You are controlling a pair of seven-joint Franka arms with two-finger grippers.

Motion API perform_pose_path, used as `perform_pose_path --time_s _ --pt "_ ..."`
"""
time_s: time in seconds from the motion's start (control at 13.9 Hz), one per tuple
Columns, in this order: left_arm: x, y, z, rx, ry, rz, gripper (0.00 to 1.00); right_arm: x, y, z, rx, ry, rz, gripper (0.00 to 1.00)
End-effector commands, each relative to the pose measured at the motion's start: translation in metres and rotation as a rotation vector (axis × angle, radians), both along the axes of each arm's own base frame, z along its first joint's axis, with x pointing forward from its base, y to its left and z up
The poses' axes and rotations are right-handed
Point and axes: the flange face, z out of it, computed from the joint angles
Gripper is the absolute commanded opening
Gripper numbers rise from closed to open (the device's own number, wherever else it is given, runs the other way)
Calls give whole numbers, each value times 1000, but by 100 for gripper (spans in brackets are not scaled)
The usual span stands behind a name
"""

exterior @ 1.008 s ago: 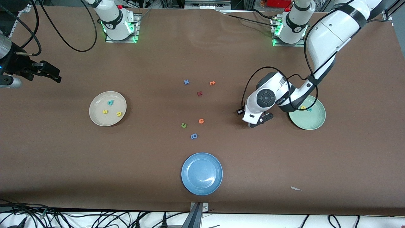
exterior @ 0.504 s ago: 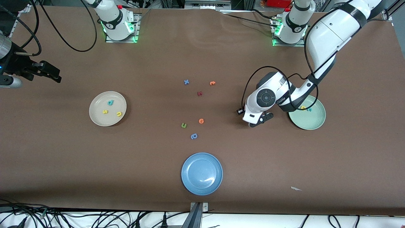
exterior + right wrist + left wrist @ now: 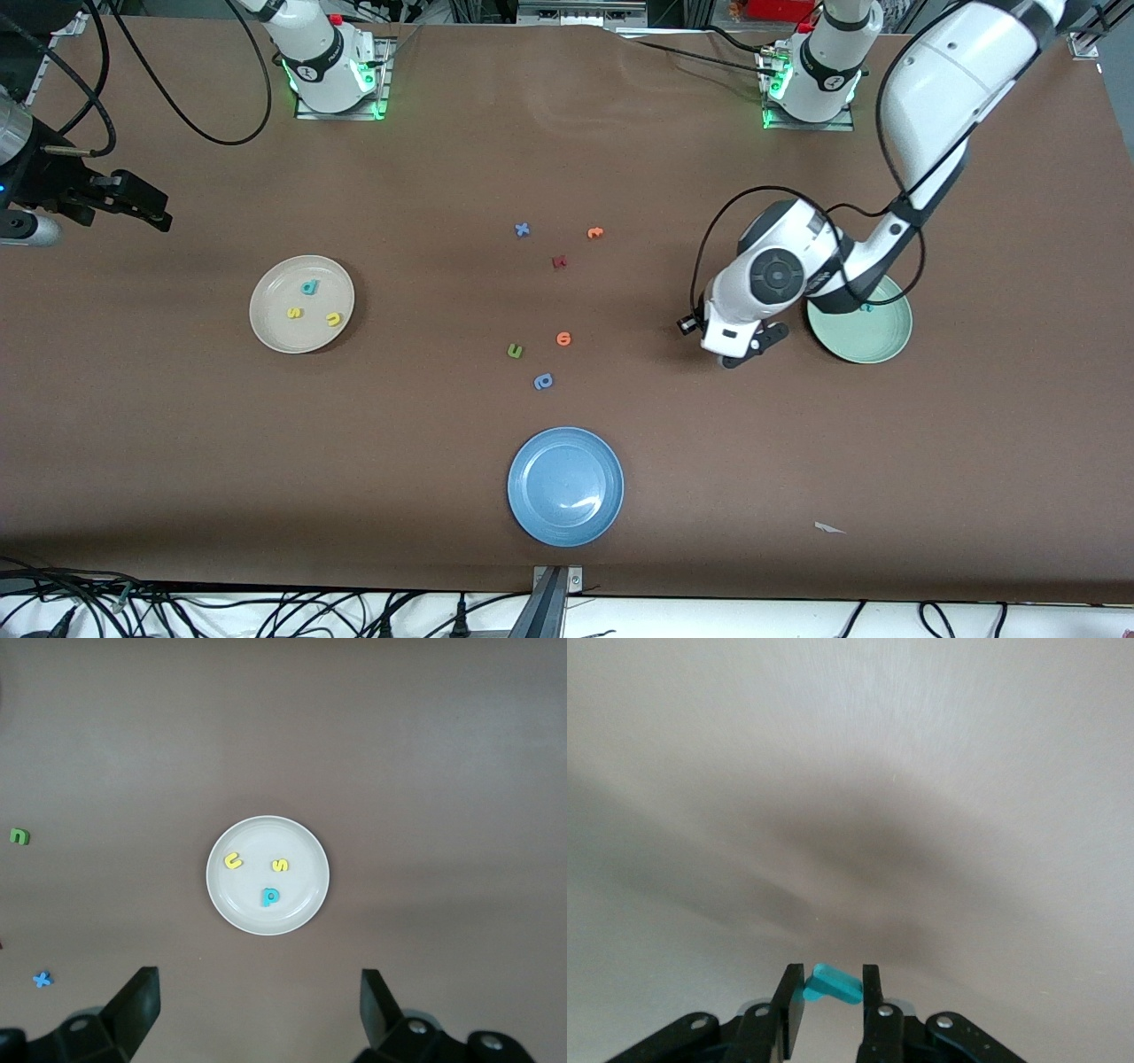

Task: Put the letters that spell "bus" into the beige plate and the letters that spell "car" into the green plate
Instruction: 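Carry the teal letter to the green plate with the left gripper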

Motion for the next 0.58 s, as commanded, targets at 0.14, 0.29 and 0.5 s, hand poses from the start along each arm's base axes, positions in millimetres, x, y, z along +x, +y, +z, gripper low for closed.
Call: perform_pose_path --time_s 0.14,0.29,0.5 --pt "24 84 74 -14 129 -93 17 -5 1 5 15 -7 2 100" --pt "23 129 84 -14 211 -177 17 -5 1 5 15 -7 2 100" --pt "20 194 74 -49 264 -270 17 -5 1 5 15 -7 2 100"
